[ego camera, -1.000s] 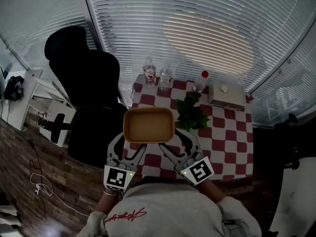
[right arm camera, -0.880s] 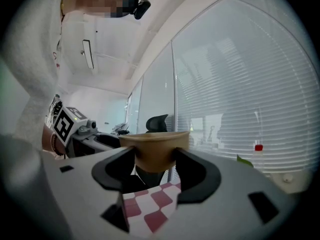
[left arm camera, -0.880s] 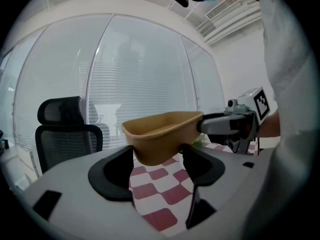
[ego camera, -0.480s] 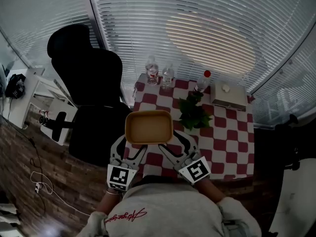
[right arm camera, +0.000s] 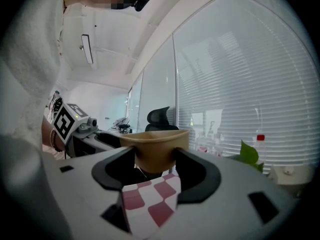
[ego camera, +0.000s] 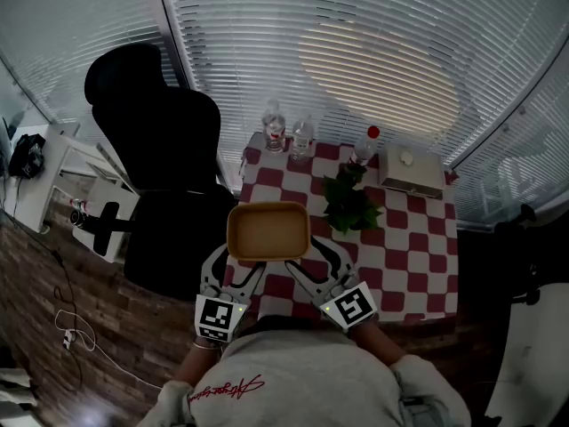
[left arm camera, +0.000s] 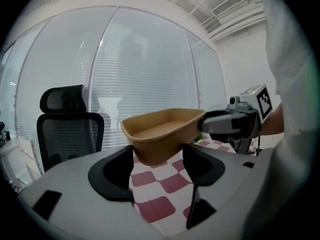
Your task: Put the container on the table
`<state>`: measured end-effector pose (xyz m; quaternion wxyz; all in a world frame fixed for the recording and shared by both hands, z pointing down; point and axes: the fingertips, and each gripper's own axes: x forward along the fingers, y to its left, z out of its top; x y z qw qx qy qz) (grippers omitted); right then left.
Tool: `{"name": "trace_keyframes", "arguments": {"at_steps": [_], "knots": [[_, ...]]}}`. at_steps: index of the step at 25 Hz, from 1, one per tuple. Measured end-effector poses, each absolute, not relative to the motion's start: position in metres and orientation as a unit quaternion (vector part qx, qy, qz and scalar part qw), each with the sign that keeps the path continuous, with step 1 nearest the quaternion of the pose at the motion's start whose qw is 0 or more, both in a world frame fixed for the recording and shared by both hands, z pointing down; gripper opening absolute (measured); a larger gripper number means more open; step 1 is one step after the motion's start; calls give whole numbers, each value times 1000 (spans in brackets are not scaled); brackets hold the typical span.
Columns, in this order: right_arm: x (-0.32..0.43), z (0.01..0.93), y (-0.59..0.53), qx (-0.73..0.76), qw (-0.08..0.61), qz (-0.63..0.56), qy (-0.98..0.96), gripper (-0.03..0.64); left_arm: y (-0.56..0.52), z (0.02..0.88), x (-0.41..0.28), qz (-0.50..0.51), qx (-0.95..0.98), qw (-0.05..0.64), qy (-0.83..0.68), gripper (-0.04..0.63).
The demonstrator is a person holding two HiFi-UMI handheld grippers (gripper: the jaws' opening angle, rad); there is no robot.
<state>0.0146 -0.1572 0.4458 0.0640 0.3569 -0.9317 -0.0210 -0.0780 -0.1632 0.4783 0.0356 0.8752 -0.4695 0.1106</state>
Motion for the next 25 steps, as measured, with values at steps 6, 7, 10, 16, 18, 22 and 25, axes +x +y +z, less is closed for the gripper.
{"name": "trace_keyframes", "arguments": {"at_steps": [6,7,10,16,18,22,25], "knots": [[10,455,-153,356,71,-14,-932,259,-159,489,-82,118,875,45,-468,308],[10,457,-152,356,73,-14,-932,259,-158,490,-83,119,874,46,-468,308],[8,460,-150,356,76,-10,-931,259,-156,495,-85,121,874,51,-468,307],[4,470,-146,354,85,-5,-931,259,-151,505,-88,132,873,56,-466,308],[3,474,-144,353,89,-2,-931,259,-150,508,-89,135,873,59,-466,308],[3,482,-142,353,88,4,-931,258,-147,513,-90,142,872,57,-465,308],[3,486,-140,353,90,9,-931,258,-146,517,-91,147,872,59,-464,307]]}}
